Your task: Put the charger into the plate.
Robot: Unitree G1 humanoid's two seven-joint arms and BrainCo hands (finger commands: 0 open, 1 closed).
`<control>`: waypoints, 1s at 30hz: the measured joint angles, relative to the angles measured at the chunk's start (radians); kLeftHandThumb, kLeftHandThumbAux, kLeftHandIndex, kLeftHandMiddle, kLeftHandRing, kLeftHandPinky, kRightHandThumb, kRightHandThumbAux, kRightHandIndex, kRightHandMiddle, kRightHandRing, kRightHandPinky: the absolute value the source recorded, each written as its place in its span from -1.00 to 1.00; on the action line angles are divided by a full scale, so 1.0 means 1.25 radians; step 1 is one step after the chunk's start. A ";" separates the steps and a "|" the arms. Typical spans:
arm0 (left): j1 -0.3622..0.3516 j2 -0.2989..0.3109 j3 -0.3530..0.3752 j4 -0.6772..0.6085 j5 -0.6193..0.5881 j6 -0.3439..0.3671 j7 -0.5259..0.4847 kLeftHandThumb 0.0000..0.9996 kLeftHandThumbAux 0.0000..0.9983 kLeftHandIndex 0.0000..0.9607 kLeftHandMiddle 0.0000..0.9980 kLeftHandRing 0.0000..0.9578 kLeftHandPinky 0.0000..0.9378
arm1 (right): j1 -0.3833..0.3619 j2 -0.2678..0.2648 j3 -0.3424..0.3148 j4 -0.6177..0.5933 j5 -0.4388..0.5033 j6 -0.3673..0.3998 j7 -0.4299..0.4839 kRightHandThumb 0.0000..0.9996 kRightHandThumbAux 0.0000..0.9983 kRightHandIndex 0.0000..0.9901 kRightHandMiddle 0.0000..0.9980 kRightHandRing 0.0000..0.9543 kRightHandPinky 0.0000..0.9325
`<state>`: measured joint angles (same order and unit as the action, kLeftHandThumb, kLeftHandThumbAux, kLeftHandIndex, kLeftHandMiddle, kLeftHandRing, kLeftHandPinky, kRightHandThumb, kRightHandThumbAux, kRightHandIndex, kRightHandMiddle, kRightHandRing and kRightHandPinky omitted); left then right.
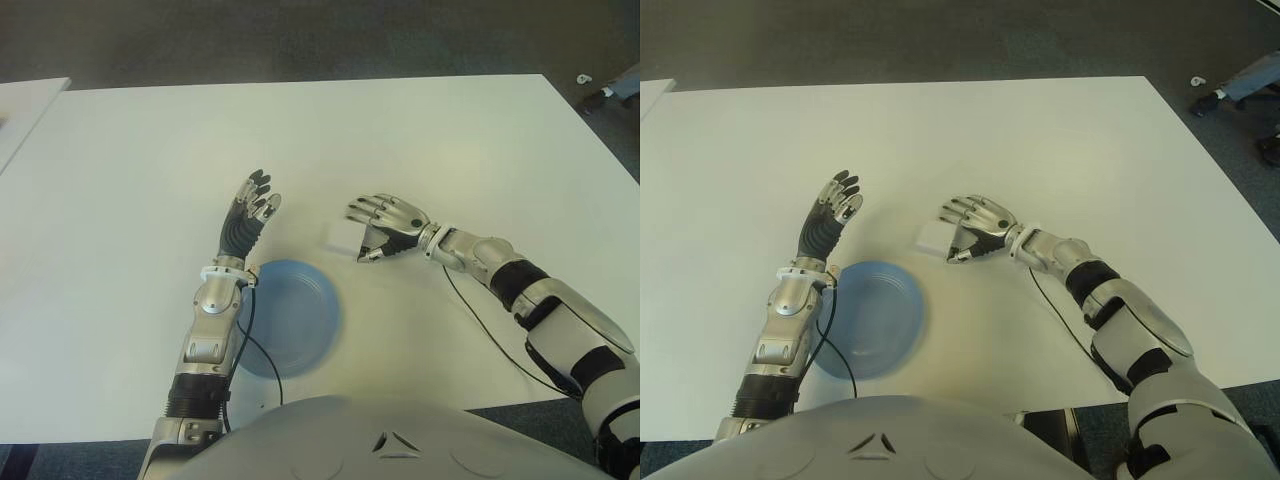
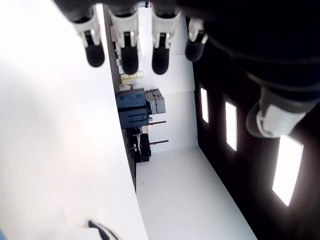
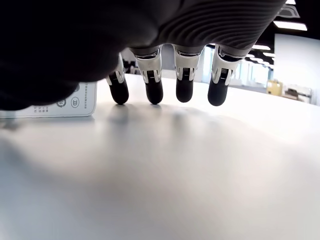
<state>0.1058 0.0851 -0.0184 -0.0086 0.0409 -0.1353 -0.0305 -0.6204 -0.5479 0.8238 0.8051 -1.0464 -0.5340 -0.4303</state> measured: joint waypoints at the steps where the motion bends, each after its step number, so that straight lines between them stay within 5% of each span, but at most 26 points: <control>1: 0.000 0.000 0.000 0.000 0.000 0.000 0.000 -1.00 -0.09 -0.99 -0.75 -0.74 -0.73 | 0.006 -0.004 -0.005 -0.015 0.003 0.000 0.009 -0.30 -0.82 -1.00 -1.00 -1.00 -1.00; 30: 0.000 -0.002 0.000 -0.001 0.001 0.003 0.000 -1.00 -0.04 -0.99 -0.75 -0.74 -0.71 | 0.191 -0.102 -0.214 -0.463 0.121 0.044 0.351 -0.44 -0.79 -1.00 -1.00 -1.00 -1.00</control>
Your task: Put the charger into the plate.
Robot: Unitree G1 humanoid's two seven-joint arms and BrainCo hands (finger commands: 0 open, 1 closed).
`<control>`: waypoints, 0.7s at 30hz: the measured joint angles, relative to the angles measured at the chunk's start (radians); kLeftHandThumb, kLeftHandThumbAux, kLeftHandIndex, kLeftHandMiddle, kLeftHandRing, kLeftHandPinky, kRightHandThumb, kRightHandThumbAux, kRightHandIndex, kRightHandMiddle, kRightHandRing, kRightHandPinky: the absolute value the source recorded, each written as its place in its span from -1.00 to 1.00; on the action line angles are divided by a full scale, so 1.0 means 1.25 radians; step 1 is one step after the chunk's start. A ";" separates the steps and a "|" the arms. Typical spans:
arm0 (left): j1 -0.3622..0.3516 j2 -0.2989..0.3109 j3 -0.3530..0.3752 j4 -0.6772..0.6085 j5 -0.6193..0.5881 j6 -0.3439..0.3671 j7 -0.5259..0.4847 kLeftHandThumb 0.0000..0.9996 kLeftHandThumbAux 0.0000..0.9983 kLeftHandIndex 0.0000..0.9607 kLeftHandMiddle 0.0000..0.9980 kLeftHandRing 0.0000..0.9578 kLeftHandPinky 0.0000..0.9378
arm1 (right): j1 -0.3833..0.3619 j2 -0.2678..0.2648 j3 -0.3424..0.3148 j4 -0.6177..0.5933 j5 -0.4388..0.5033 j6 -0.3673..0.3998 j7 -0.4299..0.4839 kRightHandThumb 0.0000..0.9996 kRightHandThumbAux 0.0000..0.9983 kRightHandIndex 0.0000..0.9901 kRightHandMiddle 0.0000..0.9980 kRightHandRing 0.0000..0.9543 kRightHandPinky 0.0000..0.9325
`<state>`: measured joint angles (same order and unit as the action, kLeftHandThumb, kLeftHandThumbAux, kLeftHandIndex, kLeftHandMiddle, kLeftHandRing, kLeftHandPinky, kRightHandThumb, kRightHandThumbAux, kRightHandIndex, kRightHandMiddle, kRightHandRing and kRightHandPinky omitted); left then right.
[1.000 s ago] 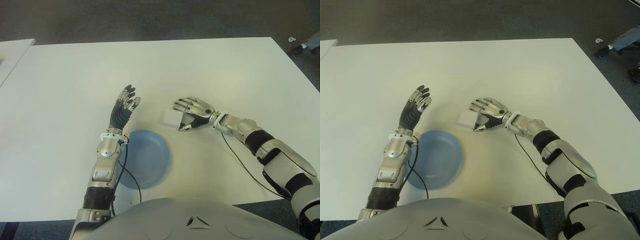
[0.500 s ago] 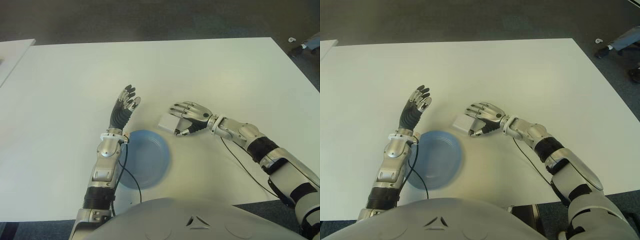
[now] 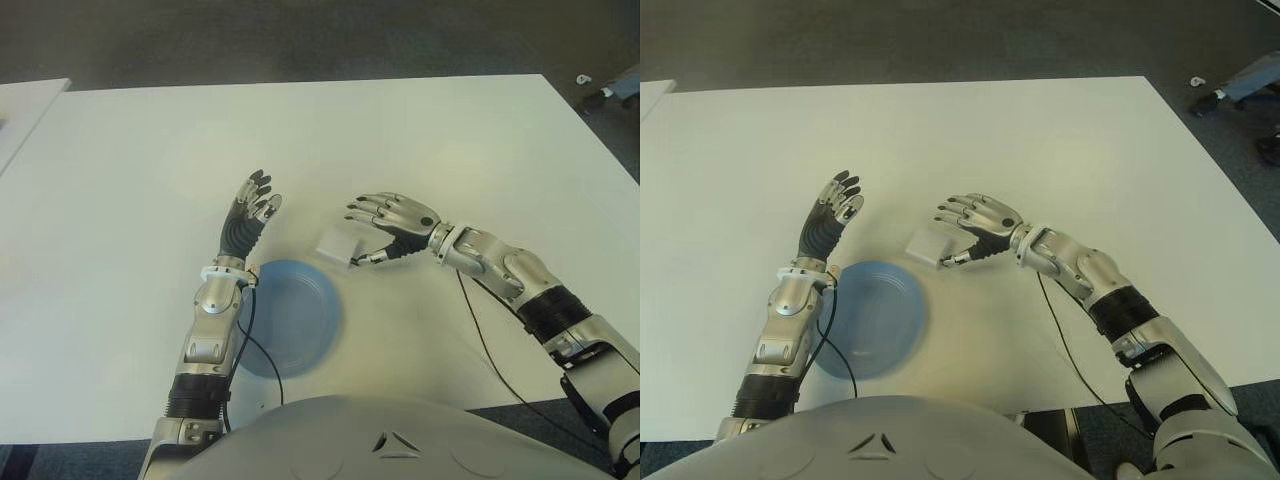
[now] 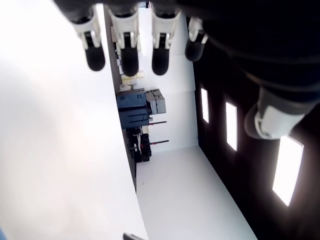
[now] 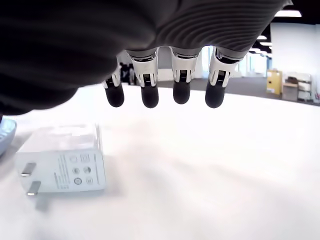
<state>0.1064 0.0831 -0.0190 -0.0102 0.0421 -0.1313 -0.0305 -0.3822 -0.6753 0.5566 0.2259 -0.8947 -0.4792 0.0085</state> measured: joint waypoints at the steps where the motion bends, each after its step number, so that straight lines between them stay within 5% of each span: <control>1: 0.000 0.000 0.000 0.000 0.000 0.000 0.000 -1.00 -0.04 -0.99 -0.75 -0.74 -0.71 | 0.004 0.000 -0.004 -0.006 0.000 0.001 0.004 -0.44 -0.78 -1.00 -1.00 -1.00 -1.00; 21: 0.001 -0.003 -0.001 -0.001 0.012 0.000 0.000 -1.00 -0.01 -1.00 -0.74 -0.72 -0.68 | 0.051 0.001 -0.067 -0.116 0.003 0.015 0.095 -0.47 -0.73 -1.00 -1.00 -1.00 -1.00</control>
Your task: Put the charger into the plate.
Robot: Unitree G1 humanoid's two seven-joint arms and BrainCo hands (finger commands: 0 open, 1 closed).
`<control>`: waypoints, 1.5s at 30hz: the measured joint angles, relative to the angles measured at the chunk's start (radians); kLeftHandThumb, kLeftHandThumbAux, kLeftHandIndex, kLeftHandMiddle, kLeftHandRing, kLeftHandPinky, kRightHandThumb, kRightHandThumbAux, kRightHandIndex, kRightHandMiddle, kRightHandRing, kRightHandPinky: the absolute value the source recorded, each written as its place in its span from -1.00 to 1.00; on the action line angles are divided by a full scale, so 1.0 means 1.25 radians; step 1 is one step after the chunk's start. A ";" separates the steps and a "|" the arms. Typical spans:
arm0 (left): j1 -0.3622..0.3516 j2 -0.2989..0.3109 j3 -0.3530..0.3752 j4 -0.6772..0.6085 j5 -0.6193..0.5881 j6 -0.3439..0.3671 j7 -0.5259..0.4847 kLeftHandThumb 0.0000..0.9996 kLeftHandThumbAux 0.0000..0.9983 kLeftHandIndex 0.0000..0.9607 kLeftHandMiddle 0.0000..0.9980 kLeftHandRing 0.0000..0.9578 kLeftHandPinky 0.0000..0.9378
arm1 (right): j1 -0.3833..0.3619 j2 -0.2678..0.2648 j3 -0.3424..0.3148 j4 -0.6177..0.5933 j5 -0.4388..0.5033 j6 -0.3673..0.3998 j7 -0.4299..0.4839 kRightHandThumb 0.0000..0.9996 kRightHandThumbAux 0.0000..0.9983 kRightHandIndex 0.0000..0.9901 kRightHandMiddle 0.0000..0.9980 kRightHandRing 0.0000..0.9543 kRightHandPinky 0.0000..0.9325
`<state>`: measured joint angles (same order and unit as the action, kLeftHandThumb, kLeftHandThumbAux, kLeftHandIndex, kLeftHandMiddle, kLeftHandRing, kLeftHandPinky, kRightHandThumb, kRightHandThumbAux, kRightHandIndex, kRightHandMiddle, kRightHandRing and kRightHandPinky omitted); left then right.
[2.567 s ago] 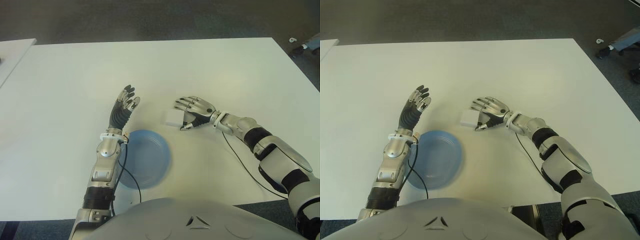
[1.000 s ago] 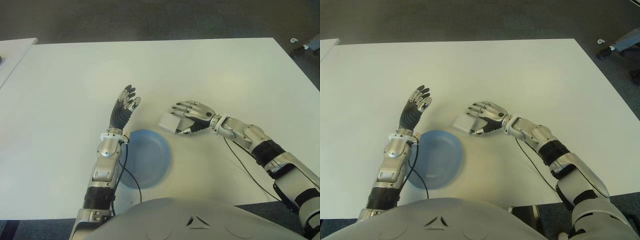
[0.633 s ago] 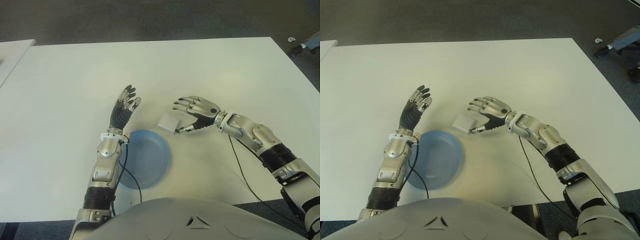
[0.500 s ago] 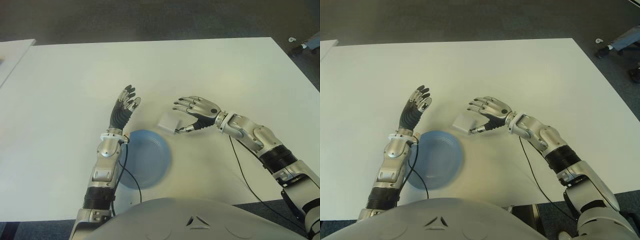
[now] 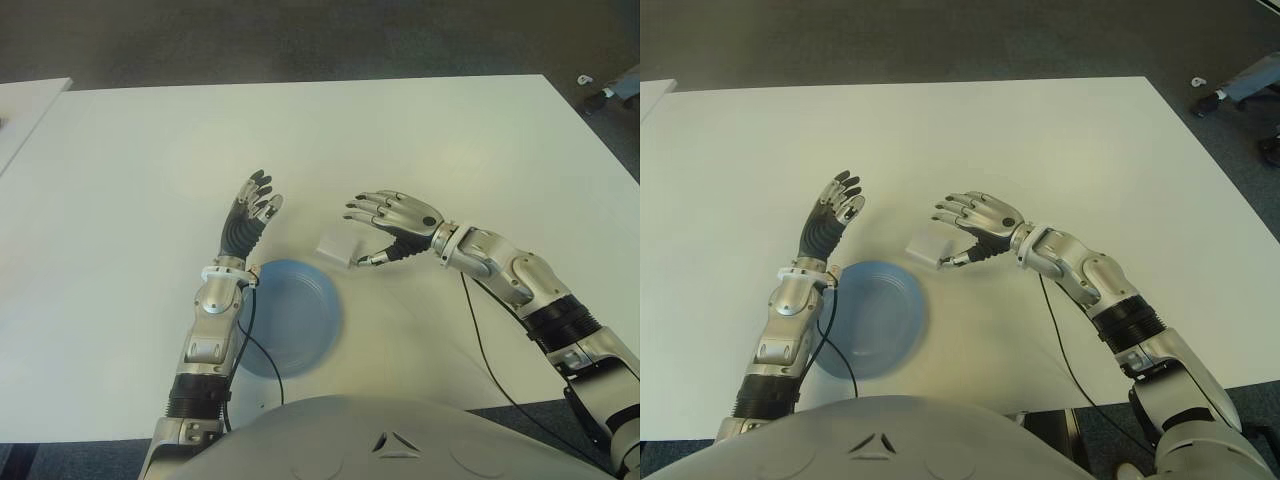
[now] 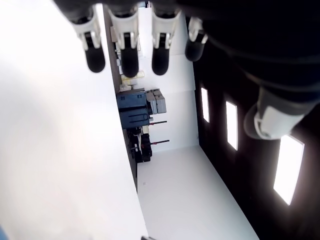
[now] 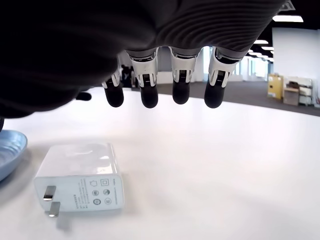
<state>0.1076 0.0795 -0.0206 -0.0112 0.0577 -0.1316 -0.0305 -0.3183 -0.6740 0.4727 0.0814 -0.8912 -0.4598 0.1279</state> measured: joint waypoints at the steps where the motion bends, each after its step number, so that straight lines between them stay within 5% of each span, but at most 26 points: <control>1: 0.000 0.000 0.000 0.000 0.000 0.000 0.000 -1.00 -0.01 -1.00 -0.75 -0.72 -0.68 | 0.001 0.000 -0.002 -0.002 0.001 0.000 0.003 -0.48 -0.74 -1.00 -1.00 -1.00 -1.00; 25: 0.009 -0.007 -0.002 -0.016 0.002 -0.001 0.000 -1.00 -0.02 -1.00 -0.75 -0.71 -0.67 | 0.058 0.016 -0.023 -0.074 -0.017 0.045 0.041 -0.47 -0.76 -1.00 -1.00 -1.00 -1.00; 45: 0.010 -0.022 -0.016 -0.020 0.018 0.000 0.006 -1.00 -0.05 -1.00 -0.75 -0.72 -0.67 | 0.104 0.077 -0.026 -0.117 -0.070 0.179 0.049 -0.48 -0.78 -1.00 -1.00 -1.00 -1.00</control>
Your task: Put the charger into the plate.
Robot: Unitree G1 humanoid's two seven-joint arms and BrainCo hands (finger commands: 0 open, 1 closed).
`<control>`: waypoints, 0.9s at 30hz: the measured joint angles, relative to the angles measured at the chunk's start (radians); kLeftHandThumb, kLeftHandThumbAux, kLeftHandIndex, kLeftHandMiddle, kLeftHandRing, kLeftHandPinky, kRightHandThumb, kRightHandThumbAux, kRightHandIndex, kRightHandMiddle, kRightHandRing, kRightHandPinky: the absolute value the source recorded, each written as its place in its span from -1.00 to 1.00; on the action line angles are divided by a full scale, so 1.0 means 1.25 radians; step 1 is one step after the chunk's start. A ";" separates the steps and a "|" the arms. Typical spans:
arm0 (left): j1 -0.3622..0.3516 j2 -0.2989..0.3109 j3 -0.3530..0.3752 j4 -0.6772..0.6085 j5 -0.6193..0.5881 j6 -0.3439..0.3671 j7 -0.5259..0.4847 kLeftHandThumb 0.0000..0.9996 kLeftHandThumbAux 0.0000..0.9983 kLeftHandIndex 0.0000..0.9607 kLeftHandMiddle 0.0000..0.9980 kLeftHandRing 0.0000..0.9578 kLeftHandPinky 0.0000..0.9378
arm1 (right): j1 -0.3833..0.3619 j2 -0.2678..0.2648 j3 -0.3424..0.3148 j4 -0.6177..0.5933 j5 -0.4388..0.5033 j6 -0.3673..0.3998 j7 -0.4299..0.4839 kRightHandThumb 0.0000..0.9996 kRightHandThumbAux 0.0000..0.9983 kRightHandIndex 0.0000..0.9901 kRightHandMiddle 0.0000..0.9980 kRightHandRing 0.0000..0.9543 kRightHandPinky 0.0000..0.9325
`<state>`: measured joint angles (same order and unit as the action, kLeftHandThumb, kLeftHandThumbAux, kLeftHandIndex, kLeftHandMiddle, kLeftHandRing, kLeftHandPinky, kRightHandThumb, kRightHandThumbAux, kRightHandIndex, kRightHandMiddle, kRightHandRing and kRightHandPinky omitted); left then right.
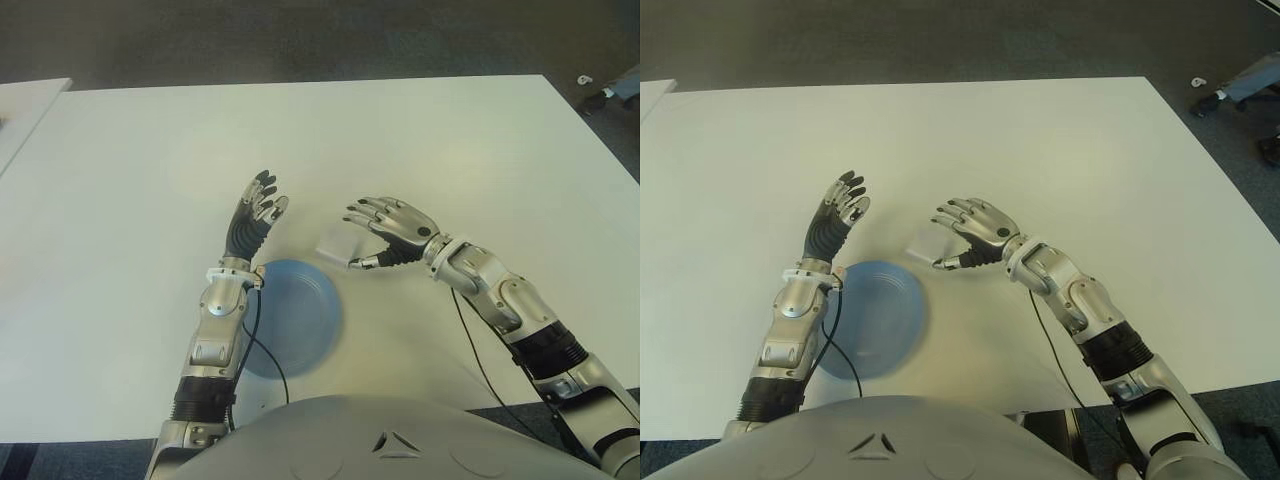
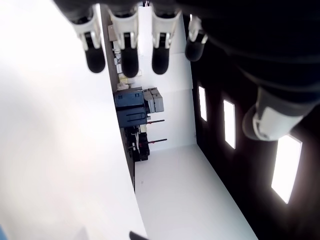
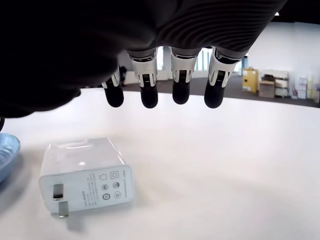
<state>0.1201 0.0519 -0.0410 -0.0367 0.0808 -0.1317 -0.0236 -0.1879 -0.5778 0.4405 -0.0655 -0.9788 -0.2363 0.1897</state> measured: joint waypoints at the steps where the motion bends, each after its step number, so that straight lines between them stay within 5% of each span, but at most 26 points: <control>1: 0.000 -0.001 -0.001 -0.002 0.000 0.000 0.000 -1.00 -0.05 -1.00 -0.75 -0.72 -0.67 | 0.002 0.003 0.000 -0.002 -0.003 0.008 0.001 -0.48 -0.78 -1.00 -1.00 -1.00 -1.00; 27: 0.015 -0.003 -0.004 -0.034 -0.001 0.009 0.001 -1.00 -0.06 -1.00 -0.75 -0.72 -0.69 | 0.062 0.072 0.017 -0.048 -0.115 0.167 0.019 -0.50 -0.86 -1.00 -1.00 -1.00 -1.00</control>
<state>0.1389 0.0482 -0.0457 -0.0787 0.0797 -0.1209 -0.0224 -0.1102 -0.4880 0.4614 -0.1257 -1.1219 -0.0277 0.2134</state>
